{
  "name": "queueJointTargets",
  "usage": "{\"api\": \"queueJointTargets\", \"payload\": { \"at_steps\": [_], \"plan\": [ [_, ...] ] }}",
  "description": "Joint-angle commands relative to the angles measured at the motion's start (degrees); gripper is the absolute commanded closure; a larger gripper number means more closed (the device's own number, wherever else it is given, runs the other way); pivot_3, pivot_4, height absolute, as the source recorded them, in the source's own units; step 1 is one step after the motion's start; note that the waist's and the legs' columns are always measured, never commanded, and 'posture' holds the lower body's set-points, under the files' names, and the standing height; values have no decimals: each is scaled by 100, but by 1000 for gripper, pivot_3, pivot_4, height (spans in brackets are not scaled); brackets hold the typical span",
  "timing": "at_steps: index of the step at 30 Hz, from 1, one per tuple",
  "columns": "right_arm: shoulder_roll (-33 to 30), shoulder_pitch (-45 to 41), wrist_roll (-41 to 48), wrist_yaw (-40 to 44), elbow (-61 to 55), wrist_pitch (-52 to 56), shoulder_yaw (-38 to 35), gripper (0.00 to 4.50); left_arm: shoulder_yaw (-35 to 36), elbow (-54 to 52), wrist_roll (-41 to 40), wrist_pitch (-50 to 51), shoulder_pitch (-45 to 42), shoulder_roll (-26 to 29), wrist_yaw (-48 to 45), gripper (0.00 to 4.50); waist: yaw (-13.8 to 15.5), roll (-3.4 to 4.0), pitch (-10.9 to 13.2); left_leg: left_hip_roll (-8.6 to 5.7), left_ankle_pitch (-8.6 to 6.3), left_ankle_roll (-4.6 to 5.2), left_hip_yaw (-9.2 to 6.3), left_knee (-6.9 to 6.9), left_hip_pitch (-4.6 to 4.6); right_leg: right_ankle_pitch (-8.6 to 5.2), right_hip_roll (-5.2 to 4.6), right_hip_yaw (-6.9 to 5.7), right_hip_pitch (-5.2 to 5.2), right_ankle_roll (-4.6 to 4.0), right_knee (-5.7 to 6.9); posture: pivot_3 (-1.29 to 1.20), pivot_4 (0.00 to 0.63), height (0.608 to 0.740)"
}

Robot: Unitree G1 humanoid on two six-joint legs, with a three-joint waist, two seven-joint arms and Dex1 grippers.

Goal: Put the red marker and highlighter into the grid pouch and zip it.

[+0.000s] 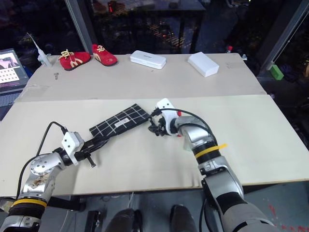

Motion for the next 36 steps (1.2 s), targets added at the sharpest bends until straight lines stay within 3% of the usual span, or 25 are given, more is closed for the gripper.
{"api": "queueJointTargets", "payload": {
  "at_steps": [1,6,14,28,36],
  "plan": [
    [12,-96,-26,109,-15,-287,-33,2845,100,-128,34,-15,-55,-33,-9,4500,0,0,0,0,0,0,0,0,-1,0,0,0,0,0,0,0,150,740],
    [-52,39,-21,534,-263,-350,149,4410,103,-164,58,17,-67,-128,20,4500,1,0,0,0,0,0,0,0,1,0,-1,1,0,0,1,0,150,740],
    [-52,73,-116,821,-527,-350,410,4410,102,-224,87,51,-64,-188,40,4500,-6,0,0,0,0,0,0,0,2,0,-1,1,0,0,3,0,150,740],
    [513,-295,-715,1014,-306,-821,1211,4410,-7,-165,123,161,-284,-283,-92,4500,-8,0,0,0,1,-1,0,0,2,0,0,0,-1,0,7,0,150,740],
    [777,-411,-436,1637,-836,-703,1313,4410,-60,-129,121,262,-444,-273,-310,4500,-10,0,0,0,1,-1,-1,1,2,0,2,0,0,0,8,0,150,740]
  ]
}}
